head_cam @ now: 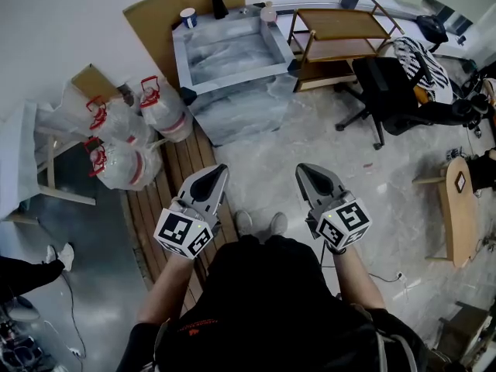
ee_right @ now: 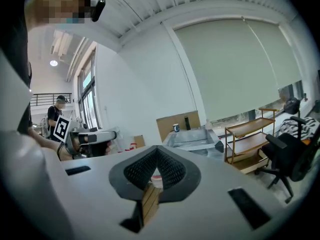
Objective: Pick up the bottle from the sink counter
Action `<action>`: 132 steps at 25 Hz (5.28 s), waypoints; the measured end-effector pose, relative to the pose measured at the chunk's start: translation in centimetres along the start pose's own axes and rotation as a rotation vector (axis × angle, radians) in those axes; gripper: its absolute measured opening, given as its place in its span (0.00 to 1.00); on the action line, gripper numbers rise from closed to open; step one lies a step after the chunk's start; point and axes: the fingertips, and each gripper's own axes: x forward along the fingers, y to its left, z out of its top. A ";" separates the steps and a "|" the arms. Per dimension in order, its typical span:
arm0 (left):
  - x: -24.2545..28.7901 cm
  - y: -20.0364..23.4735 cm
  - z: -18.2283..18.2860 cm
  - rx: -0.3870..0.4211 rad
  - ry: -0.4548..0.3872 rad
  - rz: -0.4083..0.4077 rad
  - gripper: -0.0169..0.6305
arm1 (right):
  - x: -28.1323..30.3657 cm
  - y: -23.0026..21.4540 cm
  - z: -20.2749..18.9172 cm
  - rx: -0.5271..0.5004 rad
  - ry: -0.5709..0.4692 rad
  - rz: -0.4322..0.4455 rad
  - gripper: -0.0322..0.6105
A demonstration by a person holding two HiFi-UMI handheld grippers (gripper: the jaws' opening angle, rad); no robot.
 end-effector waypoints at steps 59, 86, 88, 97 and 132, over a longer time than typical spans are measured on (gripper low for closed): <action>21.3 11.0 -0.5 -0.019 0.024 0.084 0.05 | 15.0 -20.1 3.3 0.054 0.046 0.060 0.06; 34.0 32.2 1.4 -0.066 0.131 -0.038 0.05 | 35.0 -27.6 8.4 0.105 0.103 -0.100 0.06; 34.9 33.0 1.5 -0.062 0.132 -0.043 0.05 | 35.8 -28.1 8.6 0.105 0.105 -0.102 0.06; 39.1 34.7 1.4 -0.055 0.147 -0.050 0.05 | 38.2 -31.2 9.1 0.108 0.115 -0.097 0.06; 63.7 40.7 -4.0 -0.007 0.187 -0.005 0.23 | 46.2 -47.1 7.1 0.166 0.258 0.052 0.06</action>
